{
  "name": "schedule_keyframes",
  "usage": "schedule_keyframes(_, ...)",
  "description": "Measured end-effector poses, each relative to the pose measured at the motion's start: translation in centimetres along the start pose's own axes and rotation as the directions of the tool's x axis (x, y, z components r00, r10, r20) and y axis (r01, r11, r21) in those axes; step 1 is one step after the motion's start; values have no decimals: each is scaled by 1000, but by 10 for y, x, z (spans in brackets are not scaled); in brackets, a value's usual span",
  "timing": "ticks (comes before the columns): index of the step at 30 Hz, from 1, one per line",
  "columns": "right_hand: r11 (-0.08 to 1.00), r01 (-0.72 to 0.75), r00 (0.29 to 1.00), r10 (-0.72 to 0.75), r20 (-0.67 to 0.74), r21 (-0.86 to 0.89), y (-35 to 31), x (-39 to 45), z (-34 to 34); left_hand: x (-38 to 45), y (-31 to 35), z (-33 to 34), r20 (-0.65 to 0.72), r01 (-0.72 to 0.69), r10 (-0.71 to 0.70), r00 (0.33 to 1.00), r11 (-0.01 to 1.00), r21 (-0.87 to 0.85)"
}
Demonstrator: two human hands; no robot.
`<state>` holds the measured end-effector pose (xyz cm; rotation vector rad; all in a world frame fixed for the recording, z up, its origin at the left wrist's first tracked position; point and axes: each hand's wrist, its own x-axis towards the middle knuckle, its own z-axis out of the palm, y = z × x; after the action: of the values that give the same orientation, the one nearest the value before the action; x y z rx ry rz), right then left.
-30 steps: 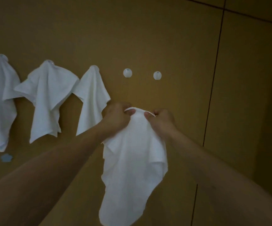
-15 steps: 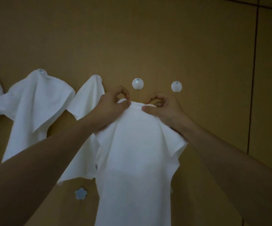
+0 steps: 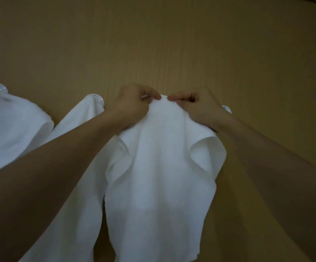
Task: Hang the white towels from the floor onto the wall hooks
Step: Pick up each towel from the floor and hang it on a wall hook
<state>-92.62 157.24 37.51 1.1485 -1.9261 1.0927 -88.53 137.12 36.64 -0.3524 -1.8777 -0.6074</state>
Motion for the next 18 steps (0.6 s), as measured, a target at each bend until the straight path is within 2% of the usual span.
schedule_keyframes(4,999,-24,998,22,-53,-33,15,9,11,1,-11,10,6,-70,70,998,986,153)
schedule_keyframes(7,999,-5,994,10,-107,49,29,3,24,-10,-13,20,-24,-81,84,996,990,120)
schedule_keyframes(12,999,-41,991,42,-130,10,27,-1,44,-23,1,31,19,132,-131,991,990,-54)
schedule_keyframes(14,999,-41,989,38,-145,-21,24,-11,48,-31,7,32,26,157,-156,987,981,-112)
schedule_keyframes(15,997,-35,989,24,-148,-72,23,-21,50,-37,8,33,7,128,-128,992,989,-77)
schedule_keyframes(18,974,27,994,-50,-97,-225,22,-60,60,-65,6,34,-4,15,-15,1000,967,255)
